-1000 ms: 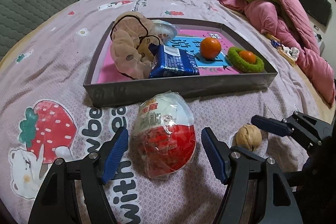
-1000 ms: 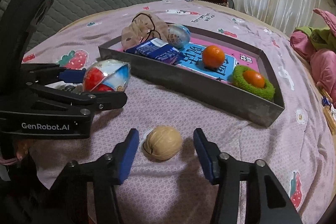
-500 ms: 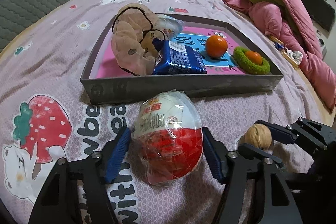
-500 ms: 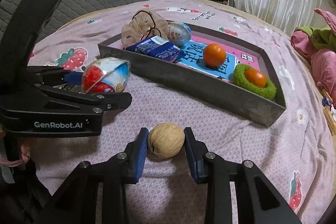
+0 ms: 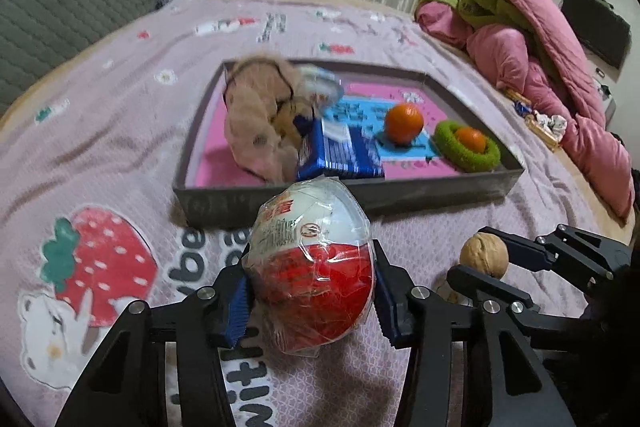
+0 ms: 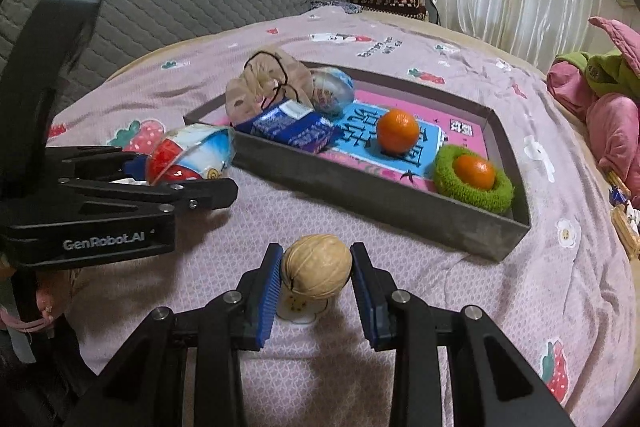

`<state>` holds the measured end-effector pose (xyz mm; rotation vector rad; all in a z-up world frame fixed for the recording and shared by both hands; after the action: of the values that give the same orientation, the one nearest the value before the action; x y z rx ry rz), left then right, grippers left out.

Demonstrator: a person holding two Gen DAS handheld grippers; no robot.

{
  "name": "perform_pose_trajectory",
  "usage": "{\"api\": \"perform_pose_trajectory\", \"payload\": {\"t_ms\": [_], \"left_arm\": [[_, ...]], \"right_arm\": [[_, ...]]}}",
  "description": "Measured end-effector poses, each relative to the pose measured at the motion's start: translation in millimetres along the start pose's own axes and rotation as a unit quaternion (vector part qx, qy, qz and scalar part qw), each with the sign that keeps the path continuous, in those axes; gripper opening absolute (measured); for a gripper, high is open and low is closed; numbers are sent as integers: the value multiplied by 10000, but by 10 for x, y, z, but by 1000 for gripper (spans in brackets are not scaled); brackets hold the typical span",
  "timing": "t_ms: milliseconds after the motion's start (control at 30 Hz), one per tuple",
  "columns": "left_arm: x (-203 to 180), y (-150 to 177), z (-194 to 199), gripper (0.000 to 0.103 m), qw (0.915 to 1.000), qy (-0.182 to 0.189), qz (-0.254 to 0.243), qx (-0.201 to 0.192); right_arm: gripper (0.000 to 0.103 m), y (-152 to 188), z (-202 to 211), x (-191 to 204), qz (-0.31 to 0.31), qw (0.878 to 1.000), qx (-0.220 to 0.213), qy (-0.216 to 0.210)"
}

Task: Organize objects
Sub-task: 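Carry the chocolate egg and walnut over the grey tray with both tools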

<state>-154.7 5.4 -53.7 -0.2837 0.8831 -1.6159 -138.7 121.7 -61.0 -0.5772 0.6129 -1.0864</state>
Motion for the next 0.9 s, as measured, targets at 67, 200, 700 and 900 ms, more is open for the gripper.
{"api": "perform_pose_trajectory", "payload": {"t_ms": [67, 200, 700, 900], "left_arm": [[-11, -30, 36, 52, 10000, -22, -52, -71], [-18, -84, 92, 52, 9998, -60, -95, -171], [-89, -237, 175, 52, 9989, -114, -164, -425], [37, -331, 201, 52, 9984, -195, -52, -523]], "right_arm": [[35, -41, 12, -16, -43, 10000, -52, 11], [35, -141, 47, -59, -182, 9996, -194, 45], [35, -423, 104, -127, -387, 9977, -541, 155], [35, -494, 106, -176, -444, 9967, -636, 226]]}}
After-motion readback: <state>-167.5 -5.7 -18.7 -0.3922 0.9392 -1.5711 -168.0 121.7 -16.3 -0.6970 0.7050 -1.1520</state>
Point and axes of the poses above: each gripper's, at about its wrist camera, not at the fingertips, and z roughly against the way its jaws point, x to its left, y to its underside, the point moved 8 cm from there along -z, roughly the way its jaws point, and after that the axes turned 12 degrees about y, right-handed, at the moved point
